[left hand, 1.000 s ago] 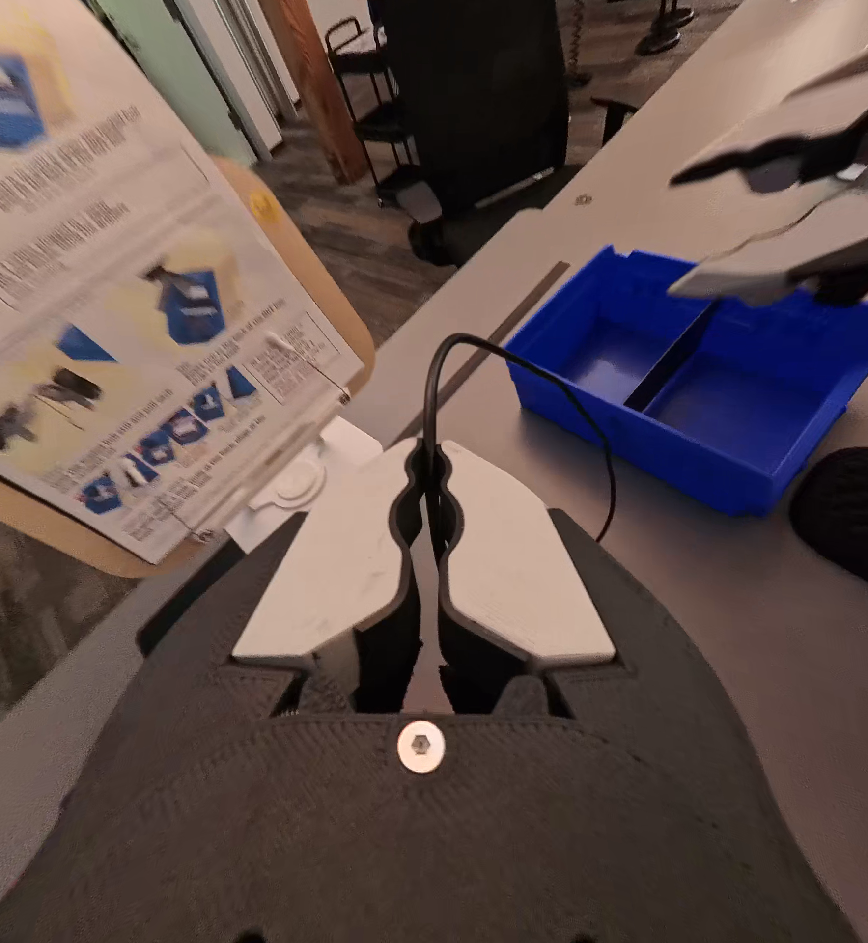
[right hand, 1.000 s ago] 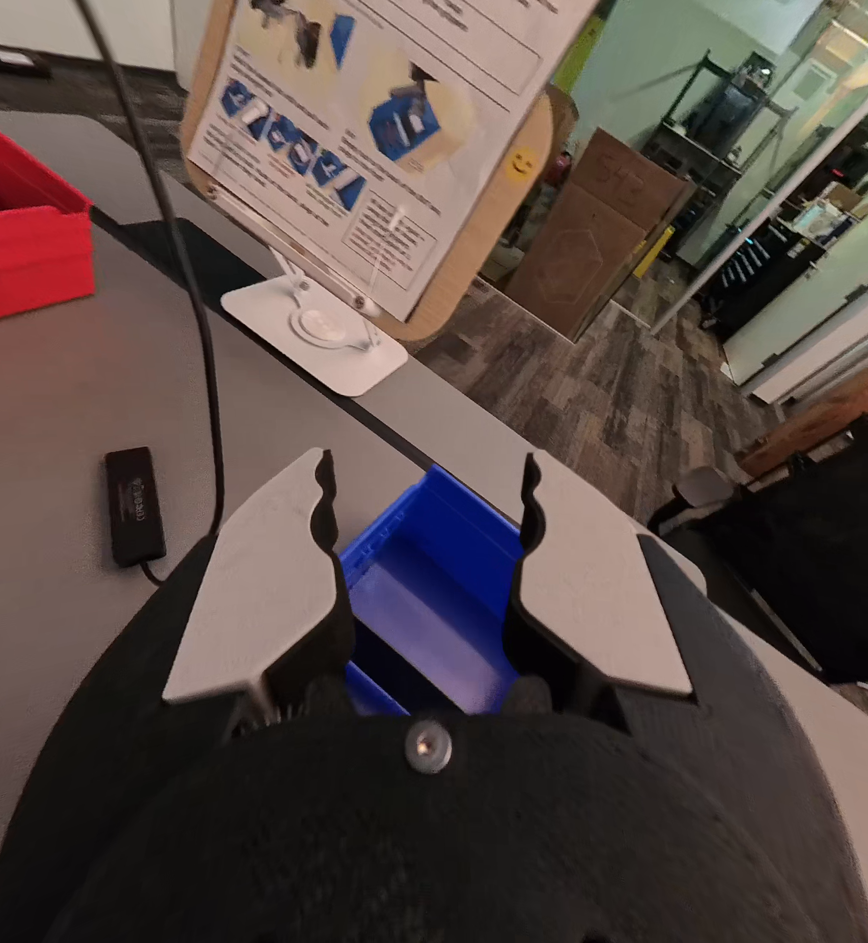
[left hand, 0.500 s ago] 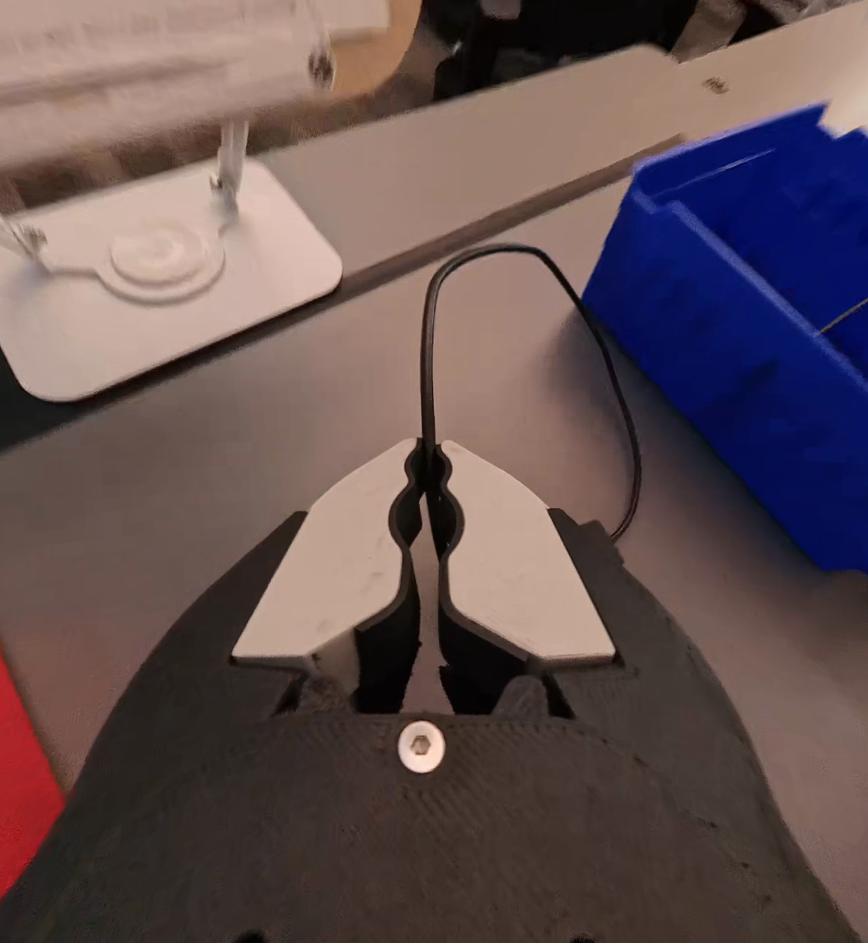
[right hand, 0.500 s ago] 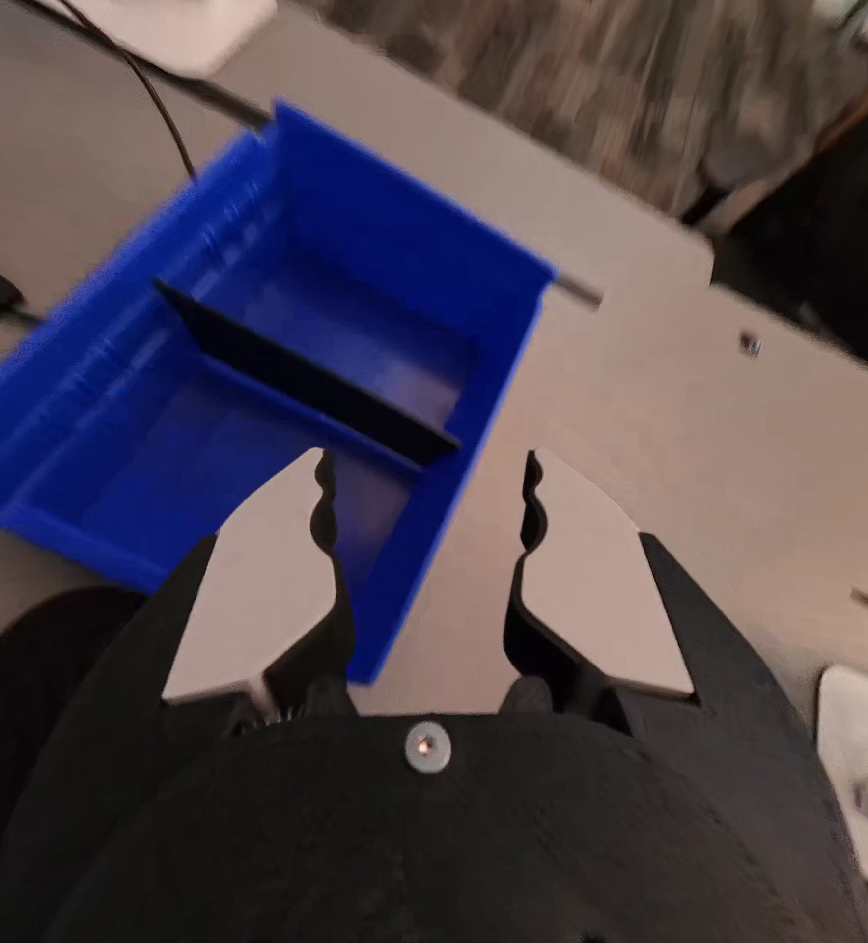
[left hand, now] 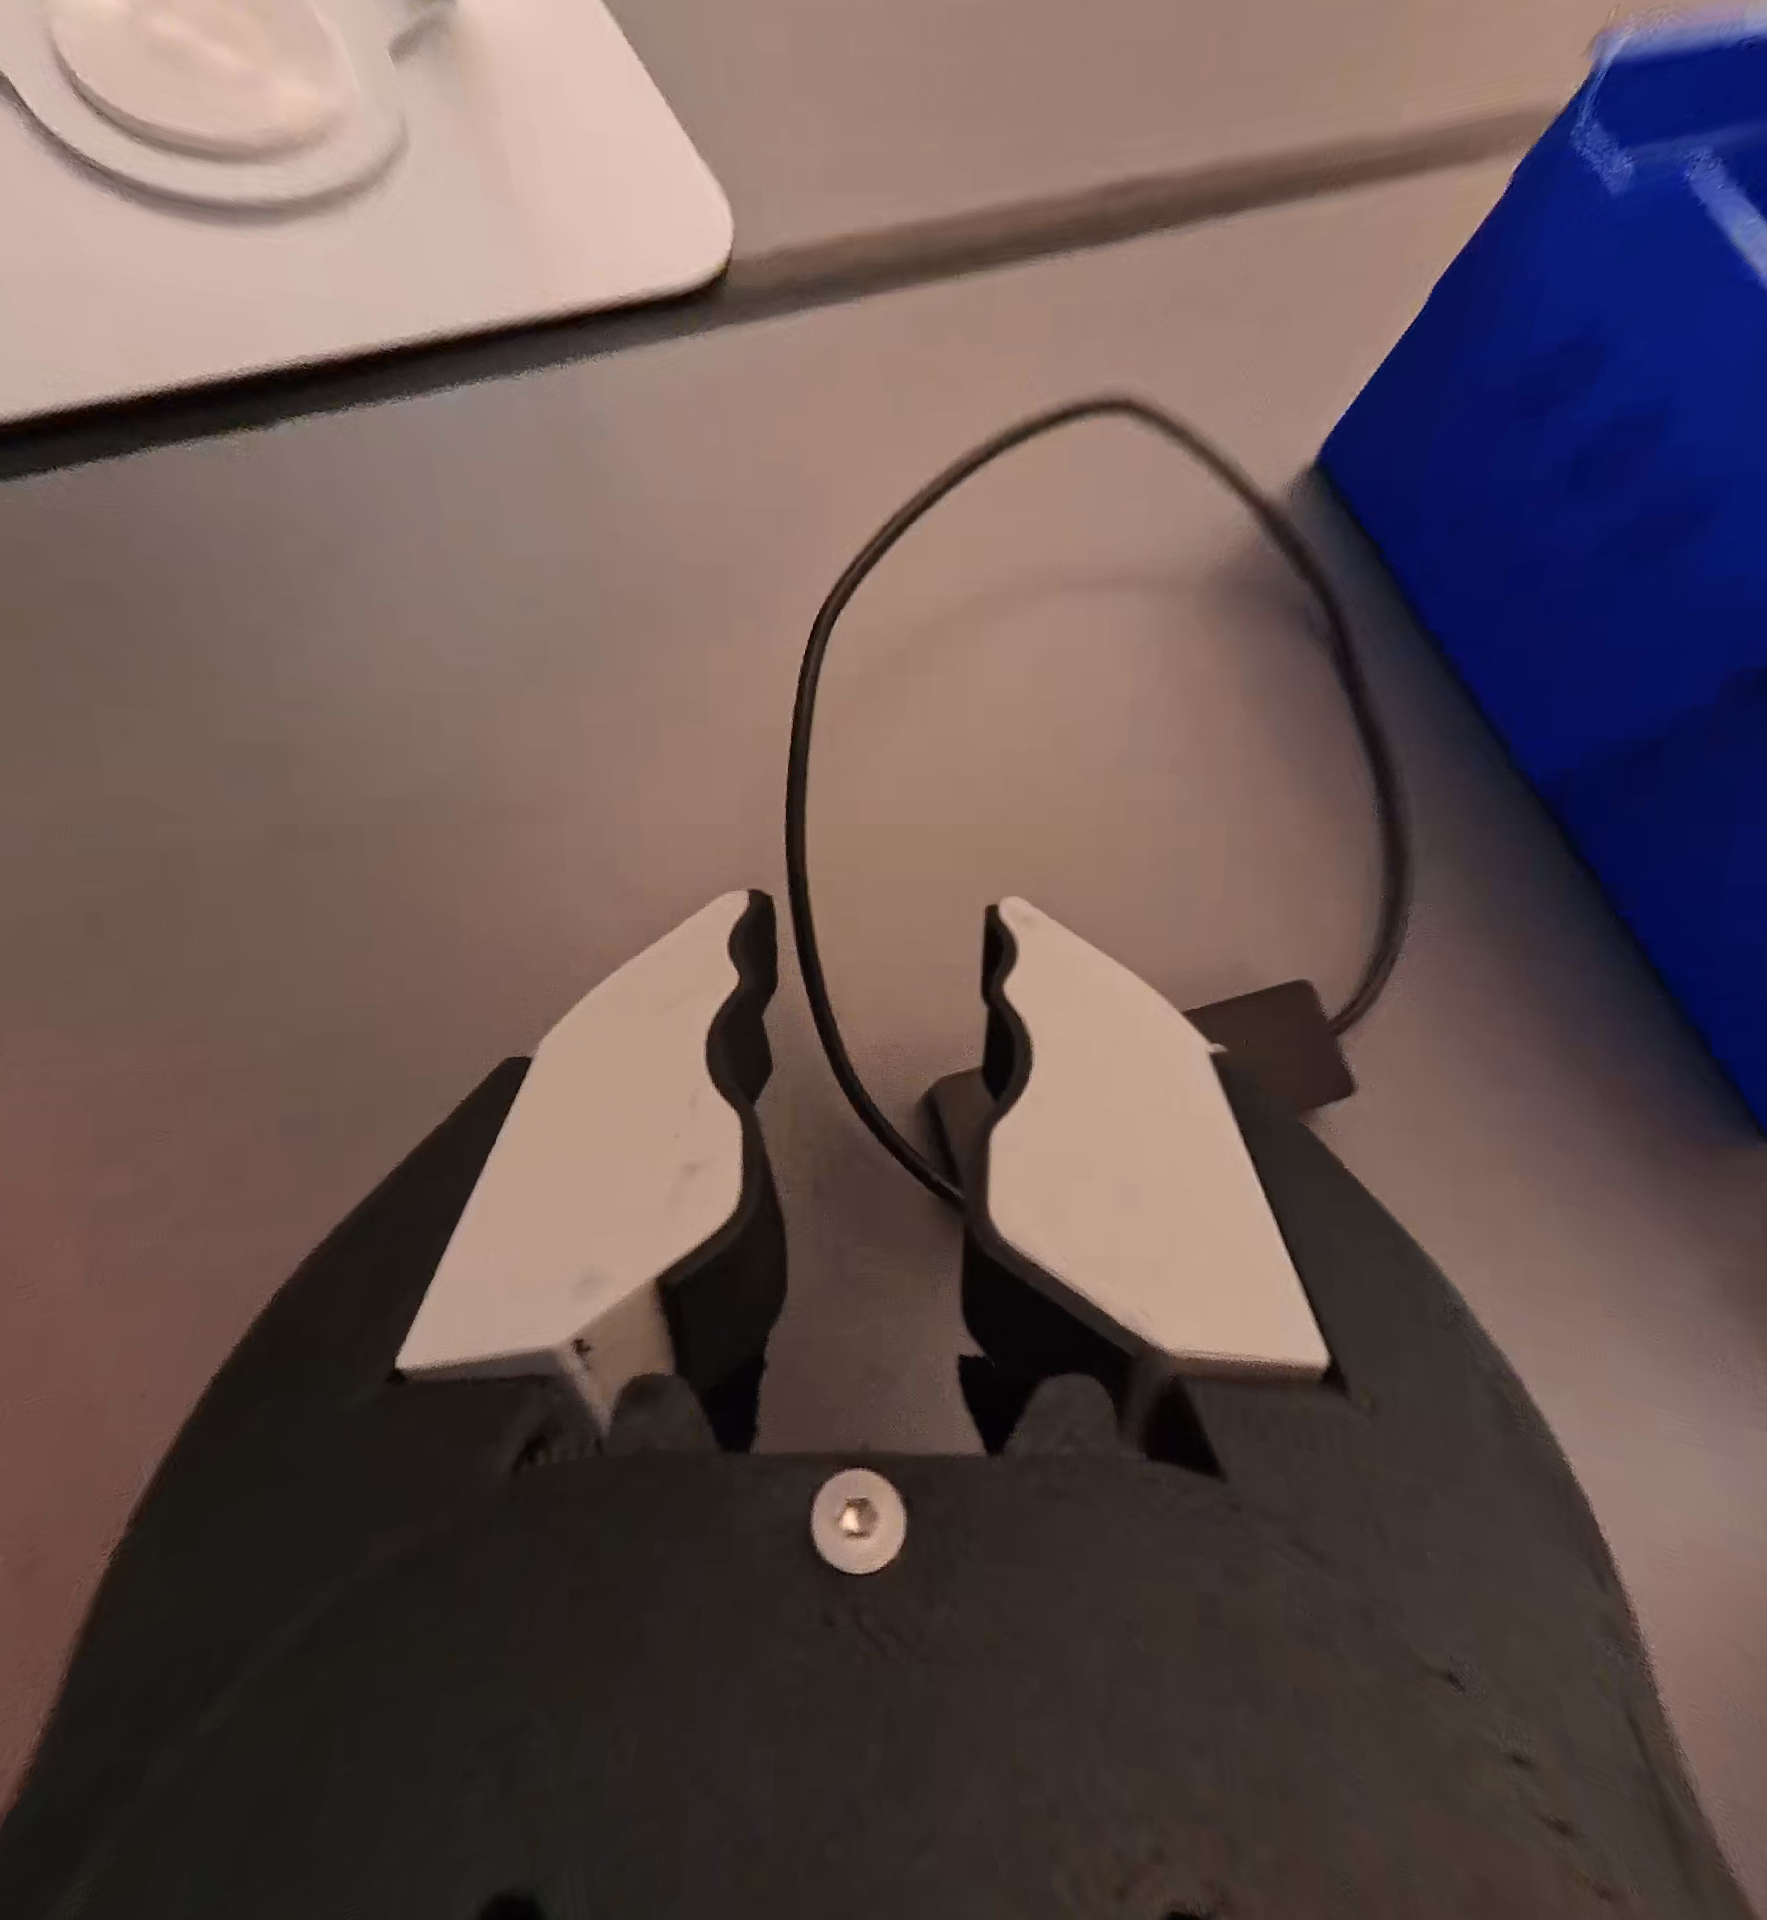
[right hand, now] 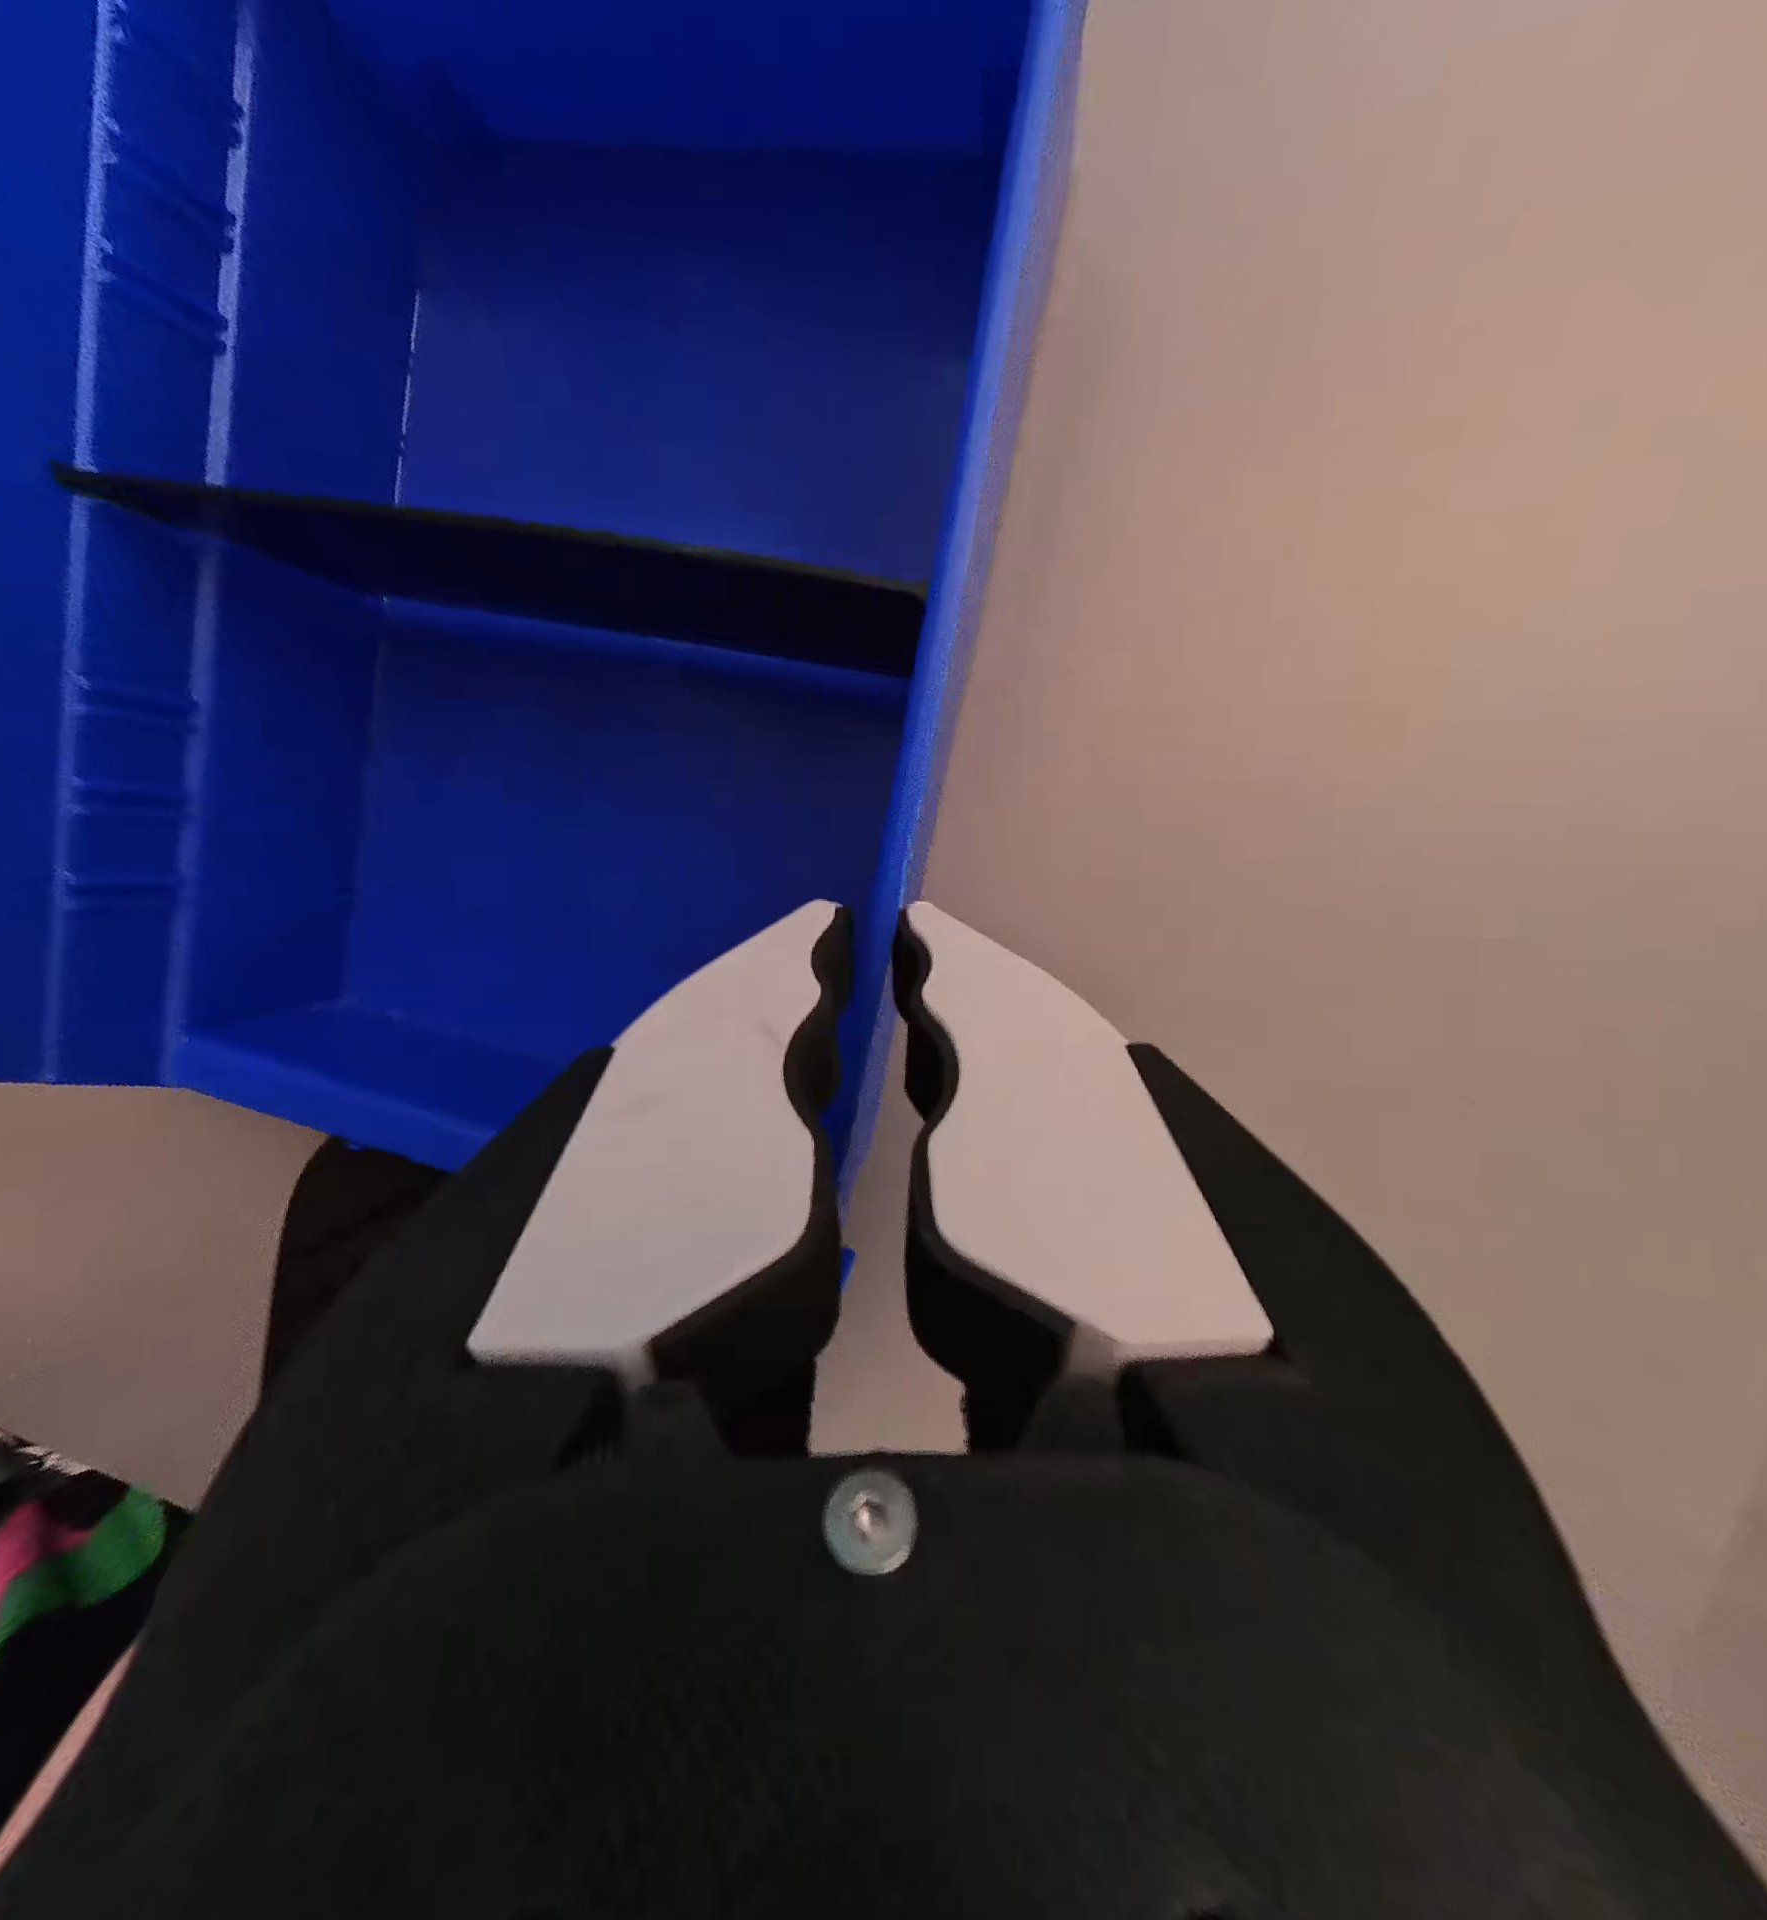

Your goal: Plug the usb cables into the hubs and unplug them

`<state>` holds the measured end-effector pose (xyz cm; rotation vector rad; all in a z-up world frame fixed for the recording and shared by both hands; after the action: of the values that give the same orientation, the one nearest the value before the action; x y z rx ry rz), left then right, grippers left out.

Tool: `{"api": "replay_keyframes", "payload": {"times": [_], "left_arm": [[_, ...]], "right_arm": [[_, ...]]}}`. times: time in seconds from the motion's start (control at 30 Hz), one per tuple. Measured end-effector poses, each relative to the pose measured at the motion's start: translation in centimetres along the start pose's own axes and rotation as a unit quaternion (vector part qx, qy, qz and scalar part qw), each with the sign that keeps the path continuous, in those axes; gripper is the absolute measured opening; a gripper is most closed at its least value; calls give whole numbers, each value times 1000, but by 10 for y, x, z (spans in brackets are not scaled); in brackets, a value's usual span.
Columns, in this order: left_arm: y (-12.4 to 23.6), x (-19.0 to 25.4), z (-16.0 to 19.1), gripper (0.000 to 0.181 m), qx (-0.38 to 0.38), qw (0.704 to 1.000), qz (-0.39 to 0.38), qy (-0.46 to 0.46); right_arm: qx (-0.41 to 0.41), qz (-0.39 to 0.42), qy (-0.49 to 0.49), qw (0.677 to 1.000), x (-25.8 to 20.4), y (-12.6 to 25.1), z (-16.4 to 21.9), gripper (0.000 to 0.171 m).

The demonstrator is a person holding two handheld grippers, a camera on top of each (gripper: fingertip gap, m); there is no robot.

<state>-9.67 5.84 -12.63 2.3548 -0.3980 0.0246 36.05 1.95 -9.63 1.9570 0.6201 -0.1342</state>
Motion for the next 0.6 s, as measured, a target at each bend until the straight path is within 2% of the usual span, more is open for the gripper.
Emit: {"api": "replay_keyframes", "payload": {"times": [0.03,0.13,0.23,0.3,0.37,0.43,0.5,0.57,0.6], "left_arm": [[8,2,-4,40,13,1000,7,7],[41,13,-15,45,50,999,12,-6],[94,22,-25,48,94,994,-14,-57],[141,17,-32,49,138,985,-67,-85],[191,-6,-30,48,188,967,-152,-79],[236,-47,-14,46,218,944,-246,-19],[264,-94,9,53,220,927,-293,76],[263,-133,32,71,199,927,-263,176],[255,-149,45,75,162,930,-245,219]], "right_arm": [[1,-3,-5,1000,0,1,1,9],[-7,26,-14,1000,3,8,4,20],[18,70,-10,997,2,26,0,31],[51,98,-1,994,-1,42,-6,31],[92,118,16,989,-8,58,-15,36],[131,142,40,980,-15,73,-24,39],[167,150,59,973,-25,84,-34,39],[194,145,75,967,-36,89,-44,39],[203,143,83,965,-41,90,-48,39]]}}
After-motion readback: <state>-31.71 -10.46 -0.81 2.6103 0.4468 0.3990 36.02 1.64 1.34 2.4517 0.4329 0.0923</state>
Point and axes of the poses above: each gripper's, where its closed fingertips meet, y back along the fingers, z out of its underside, x = y × z across the jaws, the point moved 3 cm from there along y, back along the fingers, and after that the axes turned 8 degrees about -z, right-handed, at the moved point
